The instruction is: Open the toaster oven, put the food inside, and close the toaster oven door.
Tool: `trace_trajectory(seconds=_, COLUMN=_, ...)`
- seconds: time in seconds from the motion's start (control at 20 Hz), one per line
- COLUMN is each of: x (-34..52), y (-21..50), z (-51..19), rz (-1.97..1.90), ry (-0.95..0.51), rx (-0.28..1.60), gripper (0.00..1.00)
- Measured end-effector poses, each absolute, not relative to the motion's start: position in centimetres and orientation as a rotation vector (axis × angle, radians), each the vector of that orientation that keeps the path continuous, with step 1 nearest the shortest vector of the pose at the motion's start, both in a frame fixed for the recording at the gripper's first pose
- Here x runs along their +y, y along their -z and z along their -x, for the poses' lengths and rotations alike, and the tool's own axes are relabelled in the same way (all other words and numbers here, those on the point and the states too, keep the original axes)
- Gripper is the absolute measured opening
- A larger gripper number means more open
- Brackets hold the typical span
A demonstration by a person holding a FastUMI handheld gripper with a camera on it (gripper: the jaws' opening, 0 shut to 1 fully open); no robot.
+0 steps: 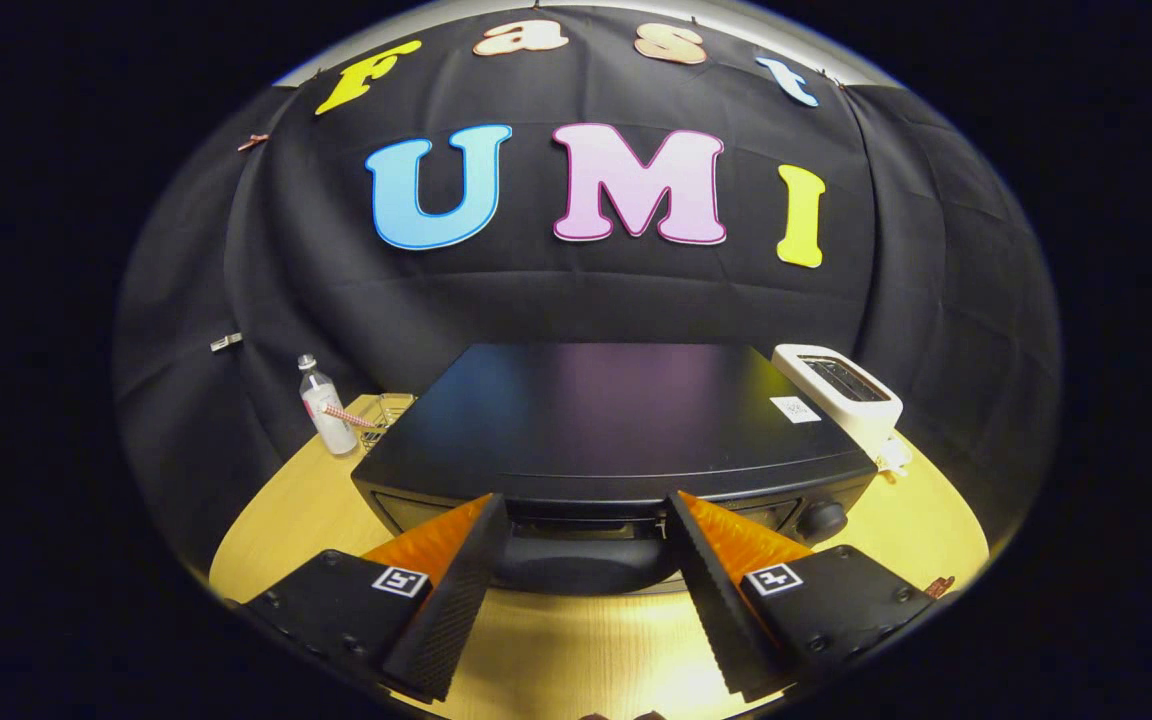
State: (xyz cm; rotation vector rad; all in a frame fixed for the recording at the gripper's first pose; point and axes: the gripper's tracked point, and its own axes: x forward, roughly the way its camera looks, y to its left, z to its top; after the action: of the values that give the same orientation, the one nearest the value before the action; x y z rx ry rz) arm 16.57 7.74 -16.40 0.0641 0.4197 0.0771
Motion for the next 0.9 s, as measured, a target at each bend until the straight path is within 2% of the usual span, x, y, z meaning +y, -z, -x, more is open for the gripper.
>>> trace_trajectory(seconds=0.35, x=7.4, y=17.2, z=-12.0, rz=-0.07, ry=-0.11, rx=0.439, gripper=0.98)
trace_trajectory(seconds=0.9, x=7.2, y=22.2, z=-5.0, rz=0.017, ry=-0.137, rx=0.553, gripper=0.98)
